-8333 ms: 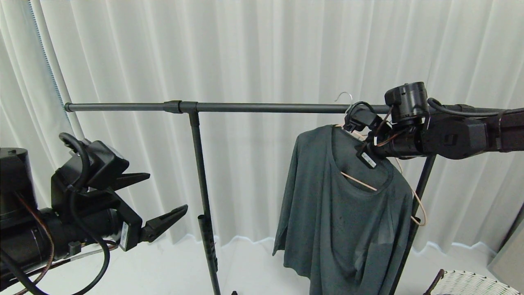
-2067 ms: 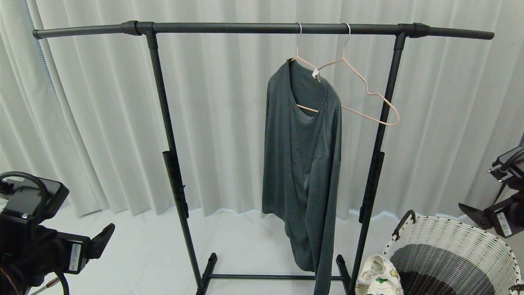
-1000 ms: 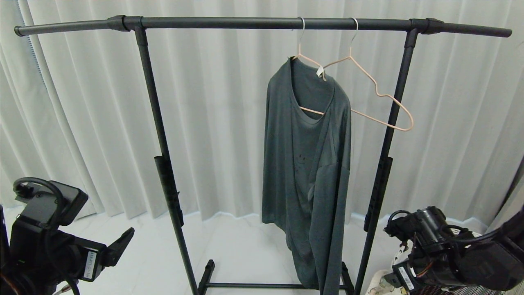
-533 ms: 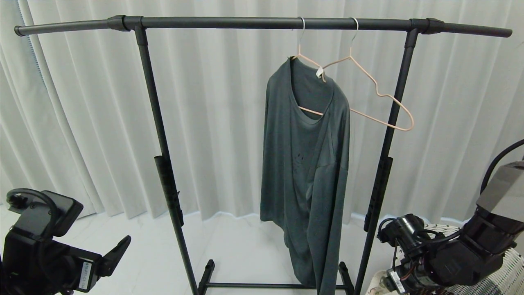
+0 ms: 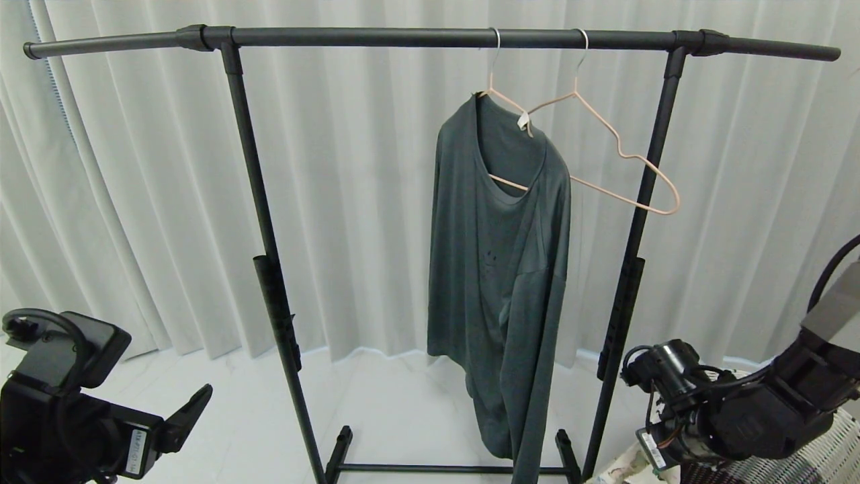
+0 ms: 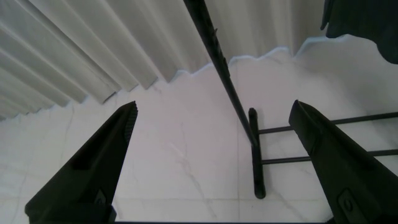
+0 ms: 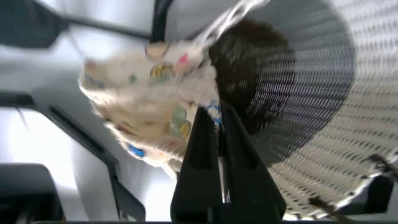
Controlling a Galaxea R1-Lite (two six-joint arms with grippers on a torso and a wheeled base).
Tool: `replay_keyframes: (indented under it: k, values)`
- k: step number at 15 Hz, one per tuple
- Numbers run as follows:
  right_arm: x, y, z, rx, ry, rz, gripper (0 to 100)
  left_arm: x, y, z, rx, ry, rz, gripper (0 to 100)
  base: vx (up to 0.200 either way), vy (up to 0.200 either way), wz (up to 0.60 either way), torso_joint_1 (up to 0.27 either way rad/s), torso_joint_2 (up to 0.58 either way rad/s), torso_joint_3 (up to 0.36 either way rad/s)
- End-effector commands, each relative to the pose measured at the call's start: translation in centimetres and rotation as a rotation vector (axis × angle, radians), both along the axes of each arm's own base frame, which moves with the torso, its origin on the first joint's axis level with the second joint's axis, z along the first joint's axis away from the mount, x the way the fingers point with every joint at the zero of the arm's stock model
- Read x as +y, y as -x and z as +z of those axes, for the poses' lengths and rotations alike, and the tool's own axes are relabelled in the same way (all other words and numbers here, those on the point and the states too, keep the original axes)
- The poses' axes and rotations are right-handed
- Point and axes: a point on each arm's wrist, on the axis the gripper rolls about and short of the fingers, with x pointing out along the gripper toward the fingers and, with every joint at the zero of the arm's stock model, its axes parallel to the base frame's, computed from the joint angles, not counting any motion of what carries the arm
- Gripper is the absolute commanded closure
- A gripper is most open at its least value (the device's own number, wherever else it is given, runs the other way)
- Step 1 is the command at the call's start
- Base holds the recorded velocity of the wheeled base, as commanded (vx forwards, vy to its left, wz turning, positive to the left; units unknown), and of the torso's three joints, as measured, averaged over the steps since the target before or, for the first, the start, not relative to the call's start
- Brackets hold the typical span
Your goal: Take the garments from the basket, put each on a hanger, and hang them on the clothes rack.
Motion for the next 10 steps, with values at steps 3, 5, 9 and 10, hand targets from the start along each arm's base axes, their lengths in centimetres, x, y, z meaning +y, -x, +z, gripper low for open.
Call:
replay_keyframes:
  k: [3,5,9,10]
  values:
    - [1.7,-0.3,10.6,-0.259,-0.127,0.047,100,0.0,0.0,-0.1,0.006,-0.002,0.0,0,0.0,0.0,0.0,0.0,0.0,0.0]
    - [3.1,1.1,14.3,-0.347,-0.197,0.096,100,0.0,-0.1,-0.2,0.01,0.002,0.002,0,-0.2,0.0,0.0,0.002,0.0,0.005]
    - [6.0,5.4,18.7,-0.424,-0.299,0.262,100,-0.2,-0.8,-0.8,0.054,0.023,-0.009,0,-0.2,0.0,0.0,0.005,0.0,0.003]
    - [6.7,5.8,19.2,-0.43,-0.321,0.282,100,-0.3,-1.0,-0.8,0.063,0.034,-0.012,0,-0.2,0.0,0.0,-0.002,0.0,-0.002]
